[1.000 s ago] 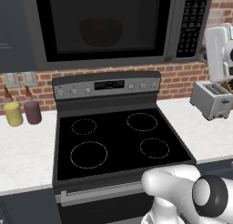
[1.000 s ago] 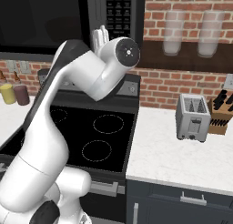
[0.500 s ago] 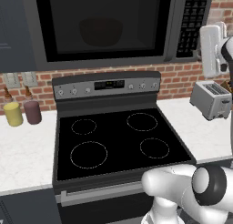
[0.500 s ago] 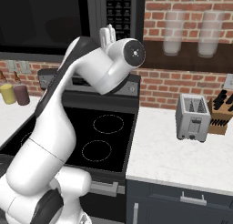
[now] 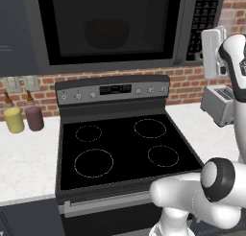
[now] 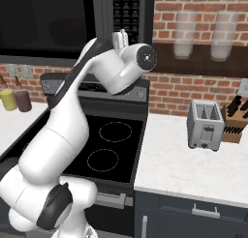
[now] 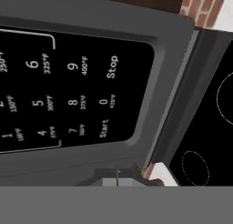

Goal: Open the microwave, place the bowl with waffle inside the microwave, then close the microwave door and turn it on.

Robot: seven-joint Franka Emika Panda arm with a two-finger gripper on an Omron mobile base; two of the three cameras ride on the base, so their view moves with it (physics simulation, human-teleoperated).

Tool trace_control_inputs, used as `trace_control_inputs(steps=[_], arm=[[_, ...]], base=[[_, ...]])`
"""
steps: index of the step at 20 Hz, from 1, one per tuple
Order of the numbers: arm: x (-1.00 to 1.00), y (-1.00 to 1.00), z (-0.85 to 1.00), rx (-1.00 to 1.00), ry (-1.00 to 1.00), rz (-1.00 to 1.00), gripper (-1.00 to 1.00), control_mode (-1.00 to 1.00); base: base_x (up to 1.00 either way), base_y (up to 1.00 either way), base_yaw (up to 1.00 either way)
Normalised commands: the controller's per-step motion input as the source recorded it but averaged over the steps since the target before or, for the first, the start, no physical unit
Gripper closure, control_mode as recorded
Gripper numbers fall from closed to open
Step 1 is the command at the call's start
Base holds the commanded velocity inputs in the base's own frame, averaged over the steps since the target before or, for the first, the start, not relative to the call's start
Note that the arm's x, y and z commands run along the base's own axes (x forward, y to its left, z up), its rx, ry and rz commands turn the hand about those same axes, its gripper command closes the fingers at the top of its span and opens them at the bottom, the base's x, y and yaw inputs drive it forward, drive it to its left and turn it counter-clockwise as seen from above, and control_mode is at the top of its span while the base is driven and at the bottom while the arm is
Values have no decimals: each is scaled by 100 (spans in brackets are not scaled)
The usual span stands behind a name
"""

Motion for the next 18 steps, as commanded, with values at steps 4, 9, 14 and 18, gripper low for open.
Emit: trace_control_inputs(steps=[4, 9, 14, 18], arm=[[52, -4, -8, 0, -1, 0, 100, -100], [59, 2, -26, 0, -3, -1, 100, -100], [84, 8, -33, 0, 0, -4, 100, -100], [99, 45, -63, -10, 0, -8, 100, -100]], base=[[0, 0, 0], [0, 0, 0], [0, 0, 0], [0, 0, 0]])
